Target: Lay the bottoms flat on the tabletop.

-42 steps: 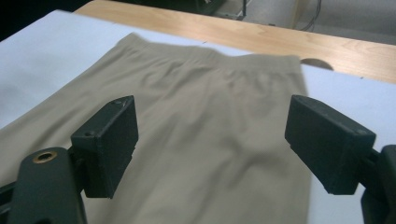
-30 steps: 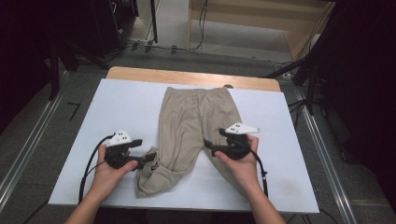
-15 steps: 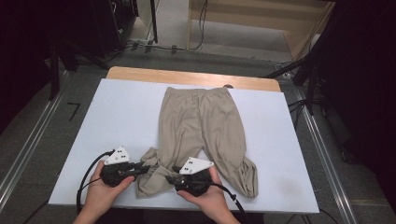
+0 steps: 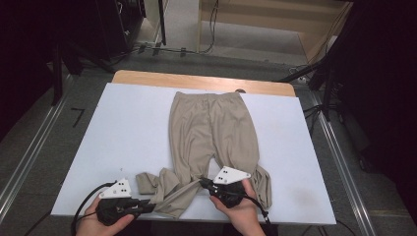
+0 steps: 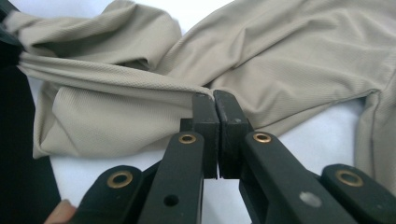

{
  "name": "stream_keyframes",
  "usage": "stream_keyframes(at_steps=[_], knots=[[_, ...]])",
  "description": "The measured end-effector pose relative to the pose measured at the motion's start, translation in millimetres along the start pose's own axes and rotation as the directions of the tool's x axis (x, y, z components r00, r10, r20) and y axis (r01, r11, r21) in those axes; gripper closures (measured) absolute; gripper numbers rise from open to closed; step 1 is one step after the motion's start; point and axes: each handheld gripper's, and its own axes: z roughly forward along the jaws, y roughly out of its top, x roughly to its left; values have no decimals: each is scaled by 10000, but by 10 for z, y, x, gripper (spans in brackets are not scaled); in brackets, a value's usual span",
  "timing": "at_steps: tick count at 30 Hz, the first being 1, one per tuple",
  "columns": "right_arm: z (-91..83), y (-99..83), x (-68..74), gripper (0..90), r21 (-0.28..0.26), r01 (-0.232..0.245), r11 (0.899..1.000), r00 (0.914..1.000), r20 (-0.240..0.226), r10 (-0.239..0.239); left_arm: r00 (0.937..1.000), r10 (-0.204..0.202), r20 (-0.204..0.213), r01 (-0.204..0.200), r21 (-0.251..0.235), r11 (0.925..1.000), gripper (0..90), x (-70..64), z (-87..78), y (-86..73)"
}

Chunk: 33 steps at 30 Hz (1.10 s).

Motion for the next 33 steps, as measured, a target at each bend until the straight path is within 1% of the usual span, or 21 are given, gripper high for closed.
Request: stream_keyframes(at_steps=[1,2,3,5,6,7,8,9,10,12,13,15,16,17,18,21,23,25,28,30,33], knots=[[1,-11,10,861,-34,169,9999,9999,-23,-169,9992,295,-258,-299,-139,9995,746,-19,-3,20],[-7,-19,19,853,-30,180,9998,9997,-146,-181,9984,393,-416,-405,-279,9988,664,-16,-6,40],[-10,-25,19,846,-66,201,9998,9996,-209,-202,9973,337,-652,-368,-467,9982,566,14,-9,72],[-38,-39,11,845,-68,154,9999,9999,-69,-154,9934,-85,-1147,5,-700,9975,399,153,-2,145],[-54,-47,2,845,-61,106,9999,9999,-31,-106,9901,-303,-1370,192,-813,9965,371,217,9,167],[-67,-56,-6,844,-56,15,10000,10000,4,-15,9871,-402,-1550,280,-800,9964,359,270,40,186],[-75,-69,-14,838,-58,-16,10000,10000,-4,16,9840,-413,-1732,301,-669,9973,341,309,88,206],[-82,-81,-12,828,-28,-87,10000,10000,43,87,9830,-371,-1799,279,-535,9982,310,333,144,223],[-83,-94,-16,824,-22,-57,10000,10000,48,57,9828,-279,-1827,222,-331,9992,305,354,203,237],[-87,-115,-14,822,6,-64,10000,10000,68,64,9808,-268,-1930,268,-25,9996,311,380,312,248],[-90,-129,-11,822,31,-73,10000,9999,96,72,9798,-245,-1982,285,171,9994,401,378,355,244],[-93,-145,-10,822,5,-89,10000,9999,125,89,9760,21,-2179,46,303,9995,556,336,385,227],[-97,-150,-7,822,31,-95,10000,9998,150,94,9783,84,-2070,18,486,9988,663,322,370,228],[-98,-154,-6,822,31,-53,10000,9998,201,52,9815,23,-1913,99,627,9980,730,313,355,229],[-98,-157,-6,822,28,-30,10000,9997,234,30,9879,-62,-1551,186,789,9967,775,286,333,221],[-104,-166,-2,823,25,-25,10000,9996,293,24,9932,72,-1164,42,967,9953,803,154,295,166],[-114,-173,8,823,57,58,10000,9995,310,-60,9981,-125,-595,189,1086,9939,805,21,278,102],[-130,-186,12,821,84,128,9999,9994,317,-131,9993,9,-370,36,1235,9923,802,-105,283,49],[-156,-227,18,801,167,156,9997,9993,325,-161,9997,-105,224,76,1249,9921,761,-316,294,-35],[-170,-256,20,779,247,132,9996,9993,341,-140,9982,61,598,-136,1259,9920,684,-460,326,-89],[-197,-291,26,746,393,115,9992,9990,434,-132,9919,379,1215,-539,1310,9899,527,-631,349,-132]])
